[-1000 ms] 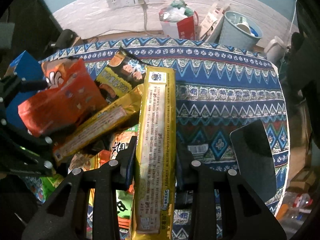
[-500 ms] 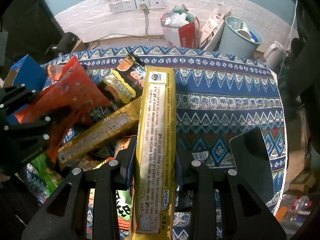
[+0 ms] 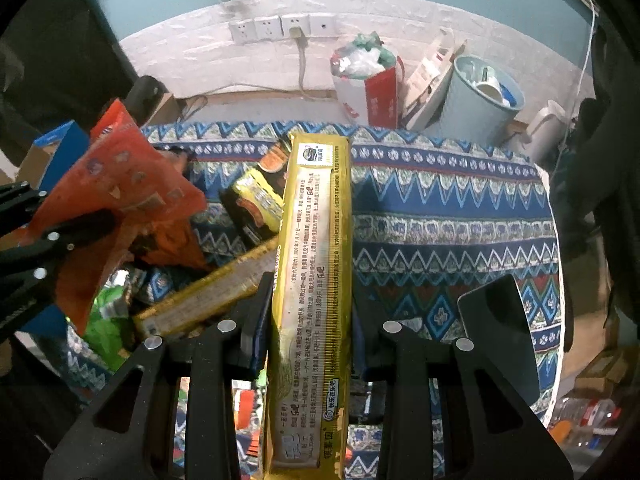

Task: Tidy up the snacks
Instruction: 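Carry both snacks over the cardboard box and open both tools to drop them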

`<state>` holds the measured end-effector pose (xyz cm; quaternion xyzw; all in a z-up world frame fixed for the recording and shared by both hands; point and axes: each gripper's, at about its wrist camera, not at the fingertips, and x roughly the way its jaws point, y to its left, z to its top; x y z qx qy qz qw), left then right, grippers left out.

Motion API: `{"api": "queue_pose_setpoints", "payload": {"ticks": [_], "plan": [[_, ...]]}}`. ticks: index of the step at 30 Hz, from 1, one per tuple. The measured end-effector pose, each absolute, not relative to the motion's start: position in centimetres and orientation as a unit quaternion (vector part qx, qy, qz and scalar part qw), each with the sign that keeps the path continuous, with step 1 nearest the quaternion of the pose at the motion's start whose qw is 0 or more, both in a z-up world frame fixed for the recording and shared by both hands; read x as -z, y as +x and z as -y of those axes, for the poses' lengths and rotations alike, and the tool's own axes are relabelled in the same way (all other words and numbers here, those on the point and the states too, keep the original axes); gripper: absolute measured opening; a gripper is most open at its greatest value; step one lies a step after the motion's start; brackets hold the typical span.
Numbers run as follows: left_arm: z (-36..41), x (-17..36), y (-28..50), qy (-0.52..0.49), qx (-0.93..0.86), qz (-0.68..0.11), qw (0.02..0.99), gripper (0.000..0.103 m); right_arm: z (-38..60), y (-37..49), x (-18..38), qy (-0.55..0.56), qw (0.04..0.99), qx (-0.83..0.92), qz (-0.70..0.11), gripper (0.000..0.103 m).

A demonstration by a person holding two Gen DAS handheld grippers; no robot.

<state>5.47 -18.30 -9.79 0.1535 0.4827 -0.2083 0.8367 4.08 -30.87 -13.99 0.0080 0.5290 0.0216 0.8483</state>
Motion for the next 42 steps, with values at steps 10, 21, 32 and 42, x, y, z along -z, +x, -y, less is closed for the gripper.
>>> {"api": "queue_pose_setpoints", "payload": {"ticks": [10,21,32,42], "plan": [[12.9,5.7,4.9,0.122,0.177,-0.449,0.867,0.024,27.3,4.9,11.0,-0.001,0.861,-0.047,-0.506,0.031],[6.6,4.3,4.4,0.101,0.136,-0.434,0.885,0.024,20.7,6.4,9.2,-0.025,0.864,-0.093,-0.494,0.031],[-0.3,3.8,4.2,0.071,0.092,-0.428,0.896,0.024,14.1,8.6,8.3,-0.041,0.857,-0.137,-0.494,0.031],[-7.0,5.0,3.8,0.037,0.048,-0.440,0.896,0.024,6.5,10.6,7.8,-0.059,0.849,-0.183,-0.492,0.031]]}}
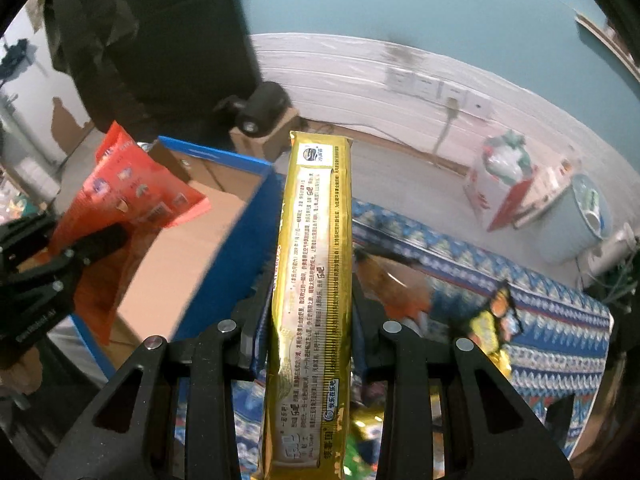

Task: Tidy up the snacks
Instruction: 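Carry both snacks over the cardboard box and open both tools to drop them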

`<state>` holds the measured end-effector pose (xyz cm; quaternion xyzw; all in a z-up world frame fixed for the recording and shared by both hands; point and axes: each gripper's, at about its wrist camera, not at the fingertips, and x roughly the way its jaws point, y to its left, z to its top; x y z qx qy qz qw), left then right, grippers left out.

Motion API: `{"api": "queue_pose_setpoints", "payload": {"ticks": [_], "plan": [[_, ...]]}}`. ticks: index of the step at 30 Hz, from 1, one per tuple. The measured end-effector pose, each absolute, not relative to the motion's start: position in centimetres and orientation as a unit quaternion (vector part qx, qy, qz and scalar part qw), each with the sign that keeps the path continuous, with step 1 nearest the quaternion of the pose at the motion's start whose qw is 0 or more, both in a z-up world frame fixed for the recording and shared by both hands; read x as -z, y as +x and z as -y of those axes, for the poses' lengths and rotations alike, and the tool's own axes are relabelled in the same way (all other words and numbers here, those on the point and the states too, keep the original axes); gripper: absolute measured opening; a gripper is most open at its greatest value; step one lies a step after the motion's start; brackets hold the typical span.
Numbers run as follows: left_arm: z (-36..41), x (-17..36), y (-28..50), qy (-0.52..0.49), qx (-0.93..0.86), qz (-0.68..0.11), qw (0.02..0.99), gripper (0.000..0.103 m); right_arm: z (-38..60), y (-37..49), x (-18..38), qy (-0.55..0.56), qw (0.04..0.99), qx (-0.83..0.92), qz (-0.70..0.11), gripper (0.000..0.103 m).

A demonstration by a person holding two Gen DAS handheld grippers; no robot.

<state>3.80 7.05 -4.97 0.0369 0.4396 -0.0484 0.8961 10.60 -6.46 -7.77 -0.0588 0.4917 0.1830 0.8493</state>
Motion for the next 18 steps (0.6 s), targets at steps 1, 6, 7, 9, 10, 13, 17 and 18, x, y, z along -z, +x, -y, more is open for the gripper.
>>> {"api": "queue_pose_setpoints", "payload": {"ticks": [1,6,7,9,10,13,17,18], "plan": [[-7.7,5.1,3.7,0.035,0.043,-0.440,0.896,0.024,5.5,10.9,7.8,-0.061,0.848,-0.188,-0.492,0.031],[-10.8,5.6,3.5,0.026,0.019,-0.443,0.896,0.024,2.0,11.7,8.0,-0.074,0.843,-0.205,-0.491,0.031],[-11.4,5.8,3.4,0.024,0.013,-0.443,0.896,0.024,1.4,11.8,8.1,-0.076,0.842,-0.208,-0.492,0.031],[-12.4,6.0,3.3,0.020,0.005,-0.446,0.895,0.024,0.1,12.0,8.3,-0.077,0.839,-0.215,-0.494,0.031],[-13.0,6.2,3.2,0.018,0.000,-0.447,0.894,0.024,-0.5,12.1,8.4,-0.078,0.837,-0.219,-0.495,0.031],[-14.4,7.0,3.3,0.016,-0.017,-0.456,0.889,0.024,-2.2,12.4,8.7,-0.078,0.832,-0.230,-0.500,0.031],[-15.8,8.1,3.3,0.011,-0.029,-0.469,0.883,0.024,-4.2,12.5,9.2,-0.083,0.826,-0.240,-0.504,0.031],[-16.0,8.2,3.3,0.010,-0.031,-0.471,0.881,0.024,-4.6,12.5,9.4,-0.082,0.823,-0.243,-0.506,0.031]]}}
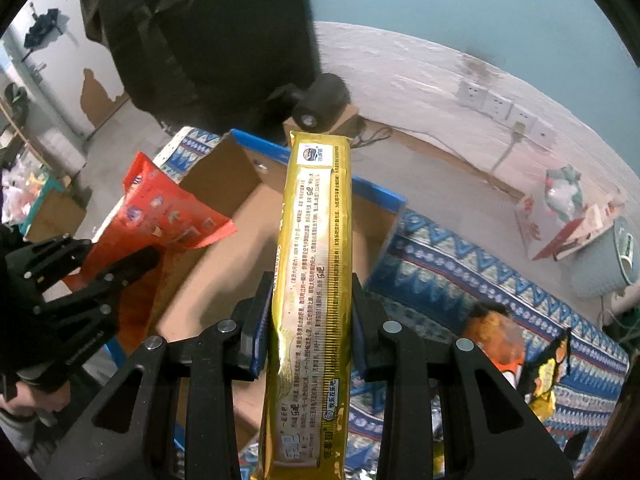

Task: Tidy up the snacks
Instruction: 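Carry both snacks over the cardboard box and open both tools to drop them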

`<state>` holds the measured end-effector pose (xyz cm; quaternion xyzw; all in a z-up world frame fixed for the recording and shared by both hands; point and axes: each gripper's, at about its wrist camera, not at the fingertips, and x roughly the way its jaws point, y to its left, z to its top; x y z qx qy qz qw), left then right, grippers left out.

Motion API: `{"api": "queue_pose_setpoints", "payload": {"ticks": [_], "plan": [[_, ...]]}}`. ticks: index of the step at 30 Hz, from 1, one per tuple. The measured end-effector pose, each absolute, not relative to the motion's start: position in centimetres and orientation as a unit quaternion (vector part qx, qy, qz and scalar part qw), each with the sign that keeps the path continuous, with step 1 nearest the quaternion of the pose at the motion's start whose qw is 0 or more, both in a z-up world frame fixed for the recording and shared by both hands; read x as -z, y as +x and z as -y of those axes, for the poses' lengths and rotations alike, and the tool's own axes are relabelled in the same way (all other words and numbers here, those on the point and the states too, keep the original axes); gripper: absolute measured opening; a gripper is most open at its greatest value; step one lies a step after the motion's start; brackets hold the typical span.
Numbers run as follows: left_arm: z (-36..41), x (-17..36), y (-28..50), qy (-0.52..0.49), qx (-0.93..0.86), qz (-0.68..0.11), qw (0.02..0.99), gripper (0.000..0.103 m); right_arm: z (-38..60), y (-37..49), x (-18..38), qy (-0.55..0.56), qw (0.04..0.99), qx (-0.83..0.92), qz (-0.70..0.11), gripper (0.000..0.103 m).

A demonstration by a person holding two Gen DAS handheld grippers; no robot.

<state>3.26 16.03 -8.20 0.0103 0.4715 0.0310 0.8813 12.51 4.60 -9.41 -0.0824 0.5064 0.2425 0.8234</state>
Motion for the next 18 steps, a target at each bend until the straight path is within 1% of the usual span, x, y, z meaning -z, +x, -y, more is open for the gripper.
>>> {"api": "queue_pose_setpoints", "payload": {"ticks": [5,7,8,10,11,12,13,18], "plan": [[-17.0,9.1,3.3,0.012,-0.041,-0.488,0.872,0.025,-6.1,12.7,10.3,-0.086,0.813,-0.251,-0.518,0.031],[-17.3,9.5,3.3,0.017,-0.051,-0.494,0.868,0.029,-6.6,12.7,10.7,-0.086,0.810,-0.254,-0.522,0.031],[-17.4,9.6,3.3,0.018,-0.054,-0.497,0.866,0.033,-6.8,12.7,10.8,-0.084,0.808,-0.255,-0.525,0.031],[-17.4,9.6,3.3,0.025,-0.058,-0.500,0.864,0.051,-7.0,12.7,11.1,-0.083,0.805,-0.257,-0.529,0.031],[-17.4,9.6,3.3,0.031,-0.062,-0.498,0.864,0.056,-7.3,12.7,11.1,-0.082,0.804,-0.257,-0.530,0.031],[-17.3,9.5,3.3,0.036,-0.067,-0.495,0.866,0.065,-7.5,12.8,11.2,-0.083,0.802,-0.258,-0.532,0.031],[-17.3,9.3,3.2,0.041,-0.071,-0.490,0.868,0.069,-7.7,12.8,11.4,-0.083,0.799,-0.260,-0.536,0.031],[-17.6,8.5,2.9,0.039,-0.070,-0.482,0.872,0.069,-8.5,13.0,12.0,-0.086,0.794,-0.261,-0.542,0.031]]}}
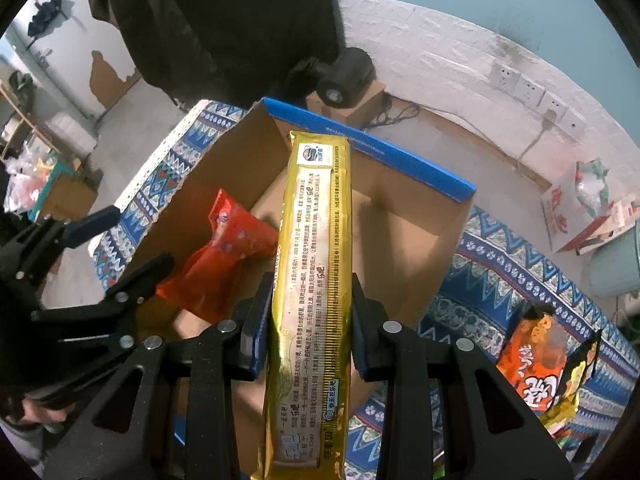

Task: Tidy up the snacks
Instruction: 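Carry both snacks over the cardboard box and open both tools to drop them, then move both tools back over the snack pile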

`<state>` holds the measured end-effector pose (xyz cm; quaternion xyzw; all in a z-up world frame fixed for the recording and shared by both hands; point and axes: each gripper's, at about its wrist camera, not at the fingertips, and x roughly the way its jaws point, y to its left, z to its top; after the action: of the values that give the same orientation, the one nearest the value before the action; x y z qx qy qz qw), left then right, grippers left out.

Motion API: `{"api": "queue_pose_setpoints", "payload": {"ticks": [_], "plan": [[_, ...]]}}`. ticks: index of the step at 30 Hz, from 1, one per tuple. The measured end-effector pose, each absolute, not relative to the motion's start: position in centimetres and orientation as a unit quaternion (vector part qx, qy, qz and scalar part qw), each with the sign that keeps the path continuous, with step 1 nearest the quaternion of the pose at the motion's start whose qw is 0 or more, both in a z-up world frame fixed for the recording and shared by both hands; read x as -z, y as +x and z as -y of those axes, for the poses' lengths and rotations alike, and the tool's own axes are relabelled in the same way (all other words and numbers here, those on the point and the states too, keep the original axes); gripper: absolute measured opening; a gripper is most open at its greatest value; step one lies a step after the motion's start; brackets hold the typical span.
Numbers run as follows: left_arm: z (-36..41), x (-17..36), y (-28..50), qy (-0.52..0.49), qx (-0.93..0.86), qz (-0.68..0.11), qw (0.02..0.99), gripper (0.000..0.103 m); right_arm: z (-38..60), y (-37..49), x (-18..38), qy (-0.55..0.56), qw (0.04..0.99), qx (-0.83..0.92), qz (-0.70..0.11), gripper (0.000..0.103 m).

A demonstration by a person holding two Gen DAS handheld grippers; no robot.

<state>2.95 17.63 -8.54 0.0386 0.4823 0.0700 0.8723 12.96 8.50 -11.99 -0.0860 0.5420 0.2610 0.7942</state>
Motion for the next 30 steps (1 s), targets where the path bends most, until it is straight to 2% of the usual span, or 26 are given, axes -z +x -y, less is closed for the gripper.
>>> {"api": "queue_pose_setpoints", "payload": {"ticks": [7,9,11,13,17,30], "plan": [[-17.7,8.1,2.9,0.038,-0.067,-0.477,0.876,0.070,-8.9,13.2,12.6,-0.081,0.789,-0.264,-0.549,0.032],[-17.7,8.0,2.8,0.035,-0.065,-0.477,0.876,0.070,-8.7,13.2,12.5,-0.078,0.789,-0.262,-0.549,0.044],[-17.5,7.9,2.9,0.034,-0.062,-0.477,0.876,0.070,-8.3,13.2,12.3,-0.078,0.792,-0.258,-0.548,0.050],[-17.1,7.7,2.8,0.035,-0.059,-0.475,0.877,0.070,-7.8,13.3,12.1,-0.075,0.794,-0.254,-0.547,0.051],[-16.1,7.5,2.8,0.040,-0.048,-0.475,0.878,0.070,-6.7,13.1,11.4,-0.073,0.800,-0.247,-0.542,0.065],[-11.3,6.9,2.6,0.051,0.007,-0.480,0.876,0.075,-0.8,10.8,9.6,-0.092,0.814,-0.214,-0.532,0.077]]}}
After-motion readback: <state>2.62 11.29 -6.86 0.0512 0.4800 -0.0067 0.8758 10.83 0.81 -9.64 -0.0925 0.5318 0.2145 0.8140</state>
